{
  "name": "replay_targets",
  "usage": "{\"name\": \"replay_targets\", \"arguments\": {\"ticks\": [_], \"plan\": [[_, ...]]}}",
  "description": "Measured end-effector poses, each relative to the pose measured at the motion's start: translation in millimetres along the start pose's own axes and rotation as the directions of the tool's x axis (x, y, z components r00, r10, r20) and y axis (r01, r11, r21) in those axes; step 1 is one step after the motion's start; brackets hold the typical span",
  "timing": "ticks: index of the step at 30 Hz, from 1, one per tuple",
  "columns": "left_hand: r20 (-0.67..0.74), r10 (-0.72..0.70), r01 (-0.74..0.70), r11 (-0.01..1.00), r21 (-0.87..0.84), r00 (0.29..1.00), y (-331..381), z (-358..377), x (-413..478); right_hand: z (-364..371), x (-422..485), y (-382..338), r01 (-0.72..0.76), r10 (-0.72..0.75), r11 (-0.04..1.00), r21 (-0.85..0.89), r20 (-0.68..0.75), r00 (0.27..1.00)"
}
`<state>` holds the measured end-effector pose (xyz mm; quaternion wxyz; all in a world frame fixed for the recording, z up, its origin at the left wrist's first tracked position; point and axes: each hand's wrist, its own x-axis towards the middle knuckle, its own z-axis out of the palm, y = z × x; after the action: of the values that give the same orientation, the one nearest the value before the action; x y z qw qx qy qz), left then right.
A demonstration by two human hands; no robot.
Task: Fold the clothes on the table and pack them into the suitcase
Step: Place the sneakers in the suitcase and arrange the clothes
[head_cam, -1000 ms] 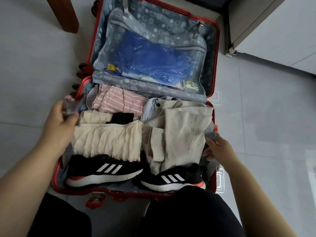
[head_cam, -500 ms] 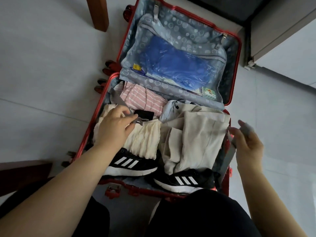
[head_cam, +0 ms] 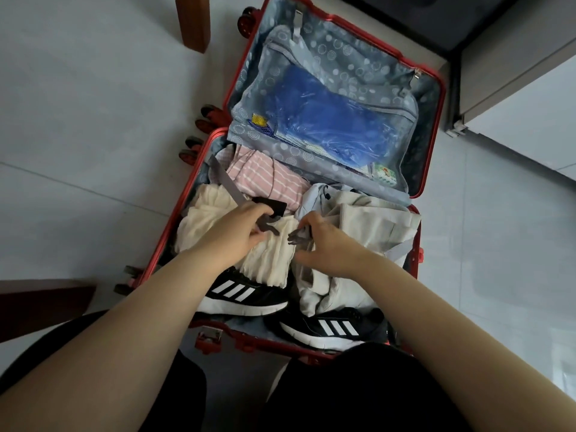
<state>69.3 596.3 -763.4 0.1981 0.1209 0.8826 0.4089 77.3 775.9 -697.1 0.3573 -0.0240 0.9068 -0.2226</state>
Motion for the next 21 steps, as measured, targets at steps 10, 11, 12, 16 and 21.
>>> {"name": "replay_targets", "arguments": {"ticks": [10,11,12,16,21], "plan": [[0.022,0.008,-0.008,1.000,-0.004,1.000,-9.2,12.2,1.6,14.5,9.1,4.3,0.086,-0.057,0.980,0.177,-0.160,0.985],[0.023,0.010,-0.010,1.000,-0.001,1.000,-8.6,13.1,2.6,15.1,9.8,5.0,0.092,-0.066,0.984,0.153,-0.168,0.984],[0.022,0.013,-0.013,1.000,-0.001,1.000,-7.5,13.6,3.8,16.2,11.0,5.5,0.093,-0.071,0.988,0.123,-0.173,0.982],[0.013,0.003,-0.003,1.000,-0.002,1.000,-5.1,14.0,5.7,18.5,17.5,3.4,0.070,-0.062,0.997,0.037,-0.186,0.981],[0.012,-0.023,0.023,1.000,0.010,1.000,-4.2,14.9,2.9,14.1,18.3,2.6,0.009,0.014,0.992,0.128,-0.180,0.984]]}}
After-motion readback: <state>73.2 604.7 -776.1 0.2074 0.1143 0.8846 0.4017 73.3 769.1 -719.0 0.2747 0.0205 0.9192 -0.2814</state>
